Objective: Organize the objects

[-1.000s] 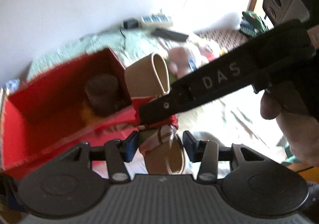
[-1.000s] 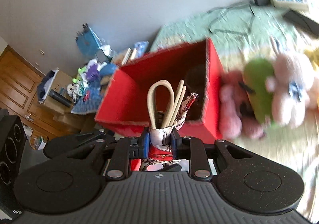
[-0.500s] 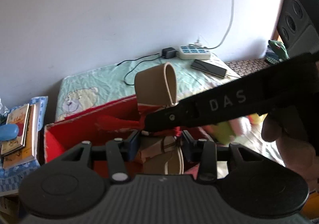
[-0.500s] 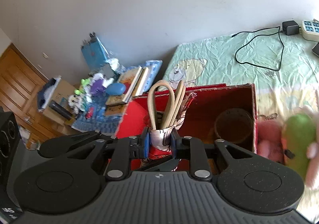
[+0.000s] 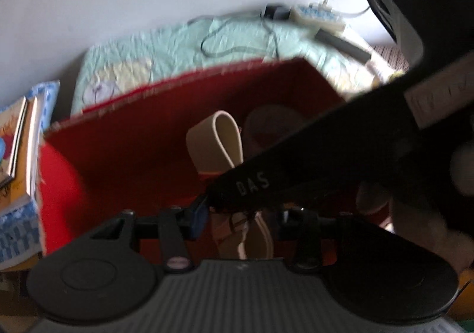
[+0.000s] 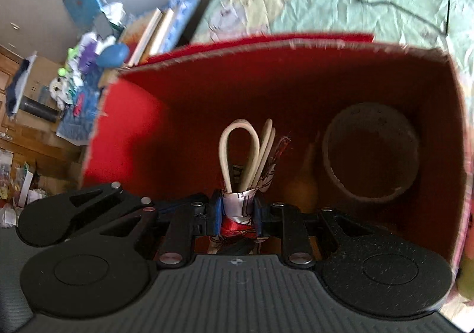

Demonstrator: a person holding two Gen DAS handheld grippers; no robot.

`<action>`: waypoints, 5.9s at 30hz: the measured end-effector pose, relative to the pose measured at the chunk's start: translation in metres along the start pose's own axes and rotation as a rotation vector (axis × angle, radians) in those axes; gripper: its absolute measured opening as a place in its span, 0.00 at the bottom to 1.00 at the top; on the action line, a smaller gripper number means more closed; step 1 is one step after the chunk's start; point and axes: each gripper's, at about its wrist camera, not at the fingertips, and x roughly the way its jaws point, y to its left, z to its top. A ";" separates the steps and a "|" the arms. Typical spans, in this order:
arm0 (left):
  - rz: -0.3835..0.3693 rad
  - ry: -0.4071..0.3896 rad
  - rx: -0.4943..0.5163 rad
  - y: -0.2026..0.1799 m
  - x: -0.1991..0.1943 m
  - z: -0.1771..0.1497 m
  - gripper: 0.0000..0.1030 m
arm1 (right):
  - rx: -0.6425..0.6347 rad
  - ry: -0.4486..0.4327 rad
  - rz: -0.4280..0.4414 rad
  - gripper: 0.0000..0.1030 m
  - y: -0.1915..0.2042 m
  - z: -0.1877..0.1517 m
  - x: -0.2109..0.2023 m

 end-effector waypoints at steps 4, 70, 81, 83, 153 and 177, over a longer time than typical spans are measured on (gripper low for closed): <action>0.014 0.066 -0.008 0.012 0.019 -0.008 0.39 | -0.002 0.039 -0.052 0.22 -0.002 0.003 0.016; 0.302 0.000 -0.033 0.018 0.000 -0.025 0.82 | 0.122 -0.460 -0.183 0.21 -0.008 -0.043 -0.064; 0.372 -0.064 -0.089 0.002 -0.038 -0.033 0.84 | 0.049 -0.635 -0.184 0.27 0.017 -0.096 -0.109; 0.386 -0.074 -0.099 -0.001 -0.048 -0.035 0.83 | 0.047 -0.645 -0.178 0.27 0.019 -0.103 -0.115; 0.314 0.178 -0.213 0.021 -0.046 -0.143 0.91 | 0.319 -0.149 0.155 0.49 0.023 -0.161 -0.035; 0.214 0.211 -0.241 0.006 -0.037 -0.154 0.96 | 0.330 -0.086 0.206 0.49 0.019 -0.173 -0.023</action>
